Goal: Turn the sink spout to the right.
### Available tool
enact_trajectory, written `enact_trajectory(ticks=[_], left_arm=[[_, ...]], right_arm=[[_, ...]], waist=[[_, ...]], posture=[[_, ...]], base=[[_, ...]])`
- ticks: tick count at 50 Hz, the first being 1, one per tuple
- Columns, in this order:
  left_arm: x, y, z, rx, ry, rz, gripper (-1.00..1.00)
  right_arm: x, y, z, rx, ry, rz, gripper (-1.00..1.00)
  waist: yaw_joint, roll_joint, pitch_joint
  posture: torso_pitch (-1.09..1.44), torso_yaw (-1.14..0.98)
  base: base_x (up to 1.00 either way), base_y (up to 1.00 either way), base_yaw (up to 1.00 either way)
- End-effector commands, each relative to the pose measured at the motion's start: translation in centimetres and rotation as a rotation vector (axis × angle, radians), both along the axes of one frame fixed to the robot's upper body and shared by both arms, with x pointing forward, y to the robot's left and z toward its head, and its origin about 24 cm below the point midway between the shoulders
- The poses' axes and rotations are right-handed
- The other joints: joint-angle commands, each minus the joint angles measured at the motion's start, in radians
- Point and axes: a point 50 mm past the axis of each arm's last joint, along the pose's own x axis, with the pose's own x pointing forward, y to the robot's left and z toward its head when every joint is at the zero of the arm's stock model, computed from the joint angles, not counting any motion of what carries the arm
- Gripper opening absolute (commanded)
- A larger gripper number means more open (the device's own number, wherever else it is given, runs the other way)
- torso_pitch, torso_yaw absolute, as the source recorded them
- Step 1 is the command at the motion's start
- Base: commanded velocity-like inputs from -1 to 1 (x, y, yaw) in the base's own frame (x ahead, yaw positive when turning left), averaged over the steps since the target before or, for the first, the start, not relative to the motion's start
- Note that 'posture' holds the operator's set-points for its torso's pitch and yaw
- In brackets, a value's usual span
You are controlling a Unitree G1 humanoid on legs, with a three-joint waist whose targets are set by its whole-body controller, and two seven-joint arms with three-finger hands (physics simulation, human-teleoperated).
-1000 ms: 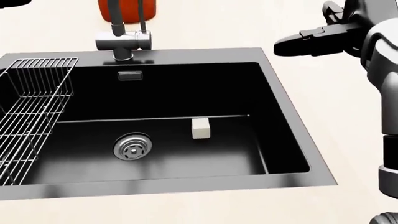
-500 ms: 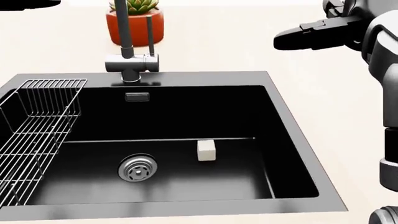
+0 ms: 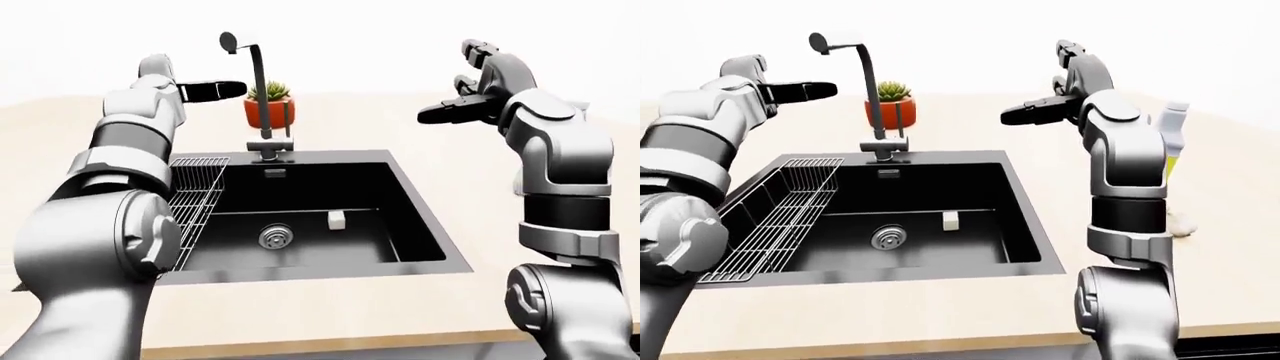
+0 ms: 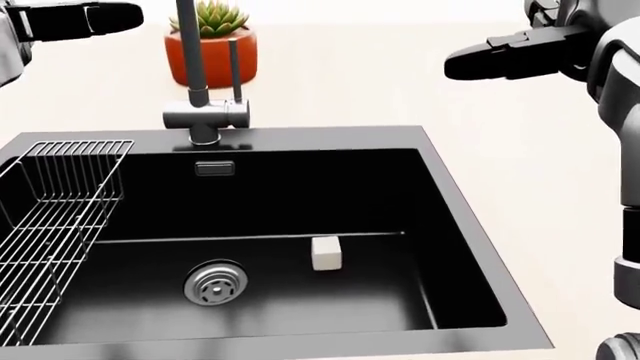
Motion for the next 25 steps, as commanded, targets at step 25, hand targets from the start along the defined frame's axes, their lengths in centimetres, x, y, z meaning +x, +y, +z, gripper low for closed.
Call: enact_trajectory(ticks=[25], left_arm=[[0.1,-2.6,5.4,0.067,-0.155,-0.050,1.00]], right_arm=[[-0.3,0.2,1.3,-0.009,-0.084,0.009,1.00]], waist=[[0.004,-0.004,-0.013]], posture=[[-0.36,0.00]], base=[[0.00,0.00,0.00]])
